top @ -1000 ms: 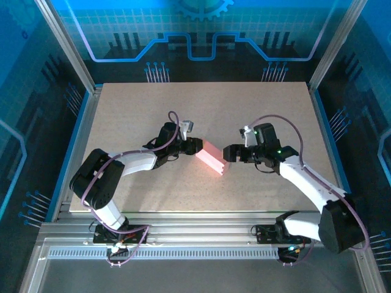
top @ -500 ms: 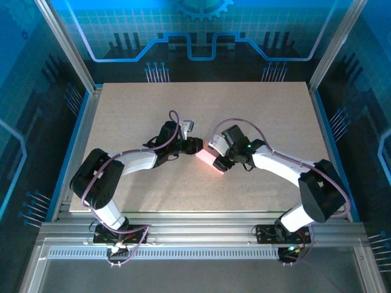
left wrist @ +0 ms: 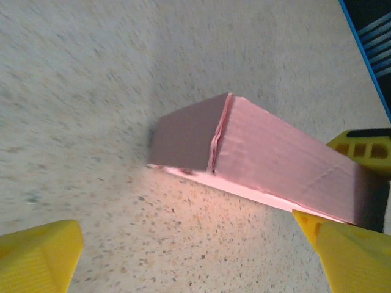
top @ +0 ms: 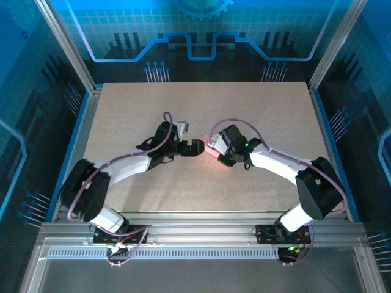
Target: Fold the paper box
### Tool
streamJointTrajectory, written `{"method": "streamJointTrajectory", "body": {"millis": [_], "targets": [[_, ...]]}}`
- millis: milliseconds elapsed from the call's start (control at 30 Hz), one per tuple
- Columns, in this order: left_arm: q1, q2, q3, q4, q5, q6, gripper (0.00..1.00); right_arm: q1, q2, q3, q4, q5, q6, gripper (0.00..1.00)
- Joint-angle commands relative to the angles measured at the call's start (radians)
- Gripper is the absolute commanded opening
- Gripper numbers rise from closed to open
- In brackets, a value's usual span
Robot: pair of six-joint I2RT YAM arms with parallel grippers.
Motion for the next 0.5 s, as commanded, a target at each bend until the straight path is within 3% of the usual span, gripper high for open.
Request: {"method": "streamJointTrajectory", "body": {"millis": [0, 267, 467], "targets": [[0.049, -0.169, -0.021, -0.082, -0.205, 0.037, 0.99, 0.004, -0.019, 0.038, 0.045, 0.2, 0.001, 0.45], [0.169, -0.31, -0.155, -0.076, -0.231, 0.053, 0.99, 0.005, 0.246, 0.196, 0.162, 0.613, -0.035, 0.44], [0.176, -0.341, -0.183, -0.092, -0.26, 0.08, 0.99, 0.039, 0.416, 0.285, 0.179, 0.707, -0.06, 0.5]]}}
